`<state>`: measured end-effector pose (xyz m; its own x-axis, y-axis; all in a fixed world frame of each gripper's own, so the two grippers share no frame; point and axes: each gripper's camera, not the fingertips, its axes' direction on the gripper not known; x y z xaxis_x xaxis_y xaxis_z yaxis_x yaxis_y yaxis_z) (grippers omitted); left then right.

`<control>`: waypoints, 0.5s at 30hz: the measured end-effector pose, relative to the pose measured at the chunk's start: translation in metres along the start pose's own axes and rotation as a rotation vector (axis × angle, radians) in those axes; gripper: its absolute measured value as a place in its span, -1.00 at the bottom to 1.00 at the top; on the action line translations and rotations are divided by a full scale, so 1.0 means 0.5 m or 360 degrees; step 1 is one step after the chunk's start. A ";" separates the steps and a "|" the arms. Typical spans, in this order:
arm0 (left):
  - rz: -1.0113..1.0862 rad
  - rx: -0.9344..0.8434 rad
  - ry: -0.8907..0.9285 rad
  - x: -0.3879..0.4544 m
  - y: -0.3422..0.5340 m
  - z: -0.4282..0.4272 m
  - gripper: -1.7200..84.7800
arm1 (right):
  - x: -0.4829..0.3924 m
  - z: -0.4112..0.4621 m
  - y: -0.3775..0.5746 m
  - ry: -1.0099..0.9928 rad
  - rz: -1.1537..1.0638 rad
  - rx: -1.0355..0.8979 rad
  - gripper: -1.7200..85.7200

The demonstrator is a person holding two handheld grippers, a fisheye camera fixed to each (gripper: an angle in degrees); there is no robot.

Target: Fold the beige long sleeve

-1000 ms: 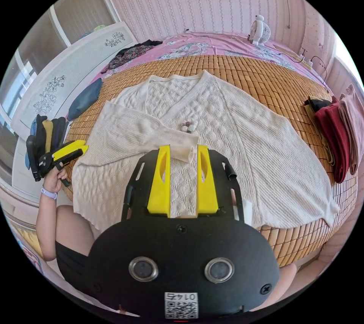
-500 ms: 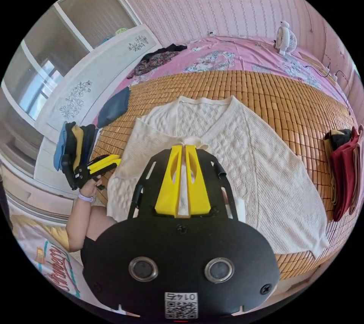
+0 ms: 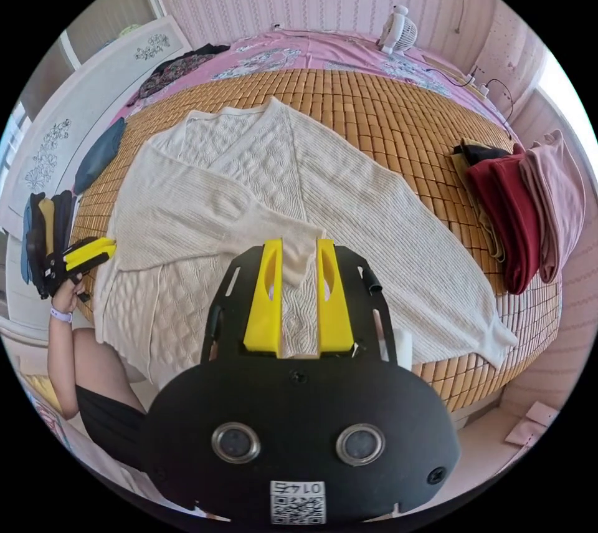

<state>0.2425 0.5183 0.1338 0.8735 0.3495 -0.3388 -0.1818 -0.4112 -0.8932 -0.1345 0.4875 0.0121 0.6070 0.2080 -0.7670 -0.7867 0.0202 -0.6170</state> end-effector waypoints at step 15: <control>0.0048 0.0167 -0.0008 0.079 -0.044 -0.068 -0.98 | 0.174 -0.139 0.096 -0.0202 0.0149 0.0351 -0.93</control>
<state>0.2966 0.5124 0.1501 0.8647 0.3429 -0.3670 -0.2544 -0.3310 -0.9087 -0.1119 0.4388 -0.0965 0.5224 0.3398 -0.7821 -0.8527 0.2047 -0.4806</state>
